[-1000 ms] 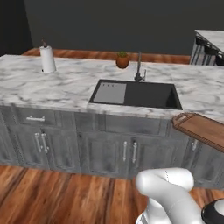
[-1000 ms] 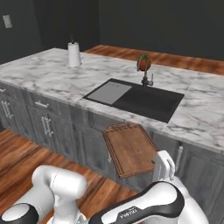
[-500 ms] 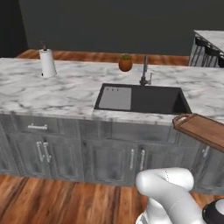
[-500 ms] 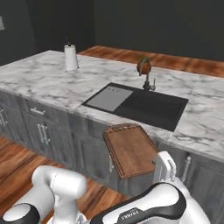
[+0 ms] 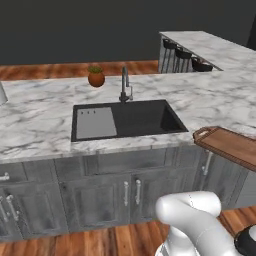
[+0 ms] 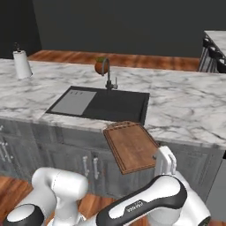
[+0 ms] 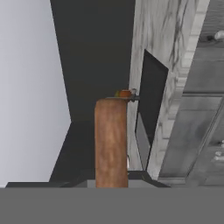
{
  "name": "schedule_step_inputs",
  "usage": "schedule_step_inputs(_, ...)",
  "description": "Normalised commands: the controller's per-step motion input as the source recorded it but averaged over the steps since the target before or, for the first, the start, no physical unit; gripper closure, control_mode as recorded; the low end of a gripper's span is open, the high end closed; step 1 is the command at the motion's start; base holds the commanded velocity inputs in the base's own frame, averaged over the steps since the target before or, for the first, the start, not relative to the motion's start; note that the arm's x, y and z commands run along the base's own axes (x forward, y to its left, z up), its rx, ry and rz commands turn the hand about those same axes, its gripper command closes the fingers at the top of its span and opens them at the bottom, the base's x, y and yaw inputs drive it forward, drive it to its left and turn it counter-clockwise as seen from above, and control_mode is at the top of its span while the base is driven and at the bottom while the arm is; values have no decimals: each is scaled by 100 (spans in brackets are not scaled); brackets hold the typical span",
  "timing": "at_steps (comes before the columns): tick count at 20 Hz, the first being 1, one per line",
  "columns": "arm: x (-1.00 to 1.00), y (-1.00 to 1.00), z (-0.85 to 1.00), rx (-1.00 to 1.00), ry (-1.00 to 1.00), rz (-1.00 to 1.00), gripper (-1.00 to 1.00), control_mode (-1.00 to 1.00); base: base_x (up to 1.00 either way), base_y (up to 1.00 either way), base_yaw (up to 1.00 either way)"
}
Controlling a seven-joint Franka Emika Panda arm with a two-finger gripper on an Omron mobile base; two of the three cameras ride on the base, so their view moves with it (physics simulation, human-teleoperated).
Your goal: Move the cutting board and knife to the sink. Then move spray from the cabinet to the counter.
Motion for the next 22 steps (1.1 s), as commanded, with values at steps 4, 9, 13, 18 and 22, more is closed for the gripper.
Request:
schedule_step_inputs(4,0,0,0,0,0,0,100,100,43,39,-36)
schedule_step_inputs(9,0,0,0,0,0,0,100,100,48,31,-15)
schedule_step_inputs(13,0,0,0,0,0,0,100,100,53,9,-4)
schedule_step_inputs(18,0,0,0,0,0,0,100,100,53,-3,6)
schedule_step_inputs(22,0,0,0,0,0,0,100,100,48,-9,19)
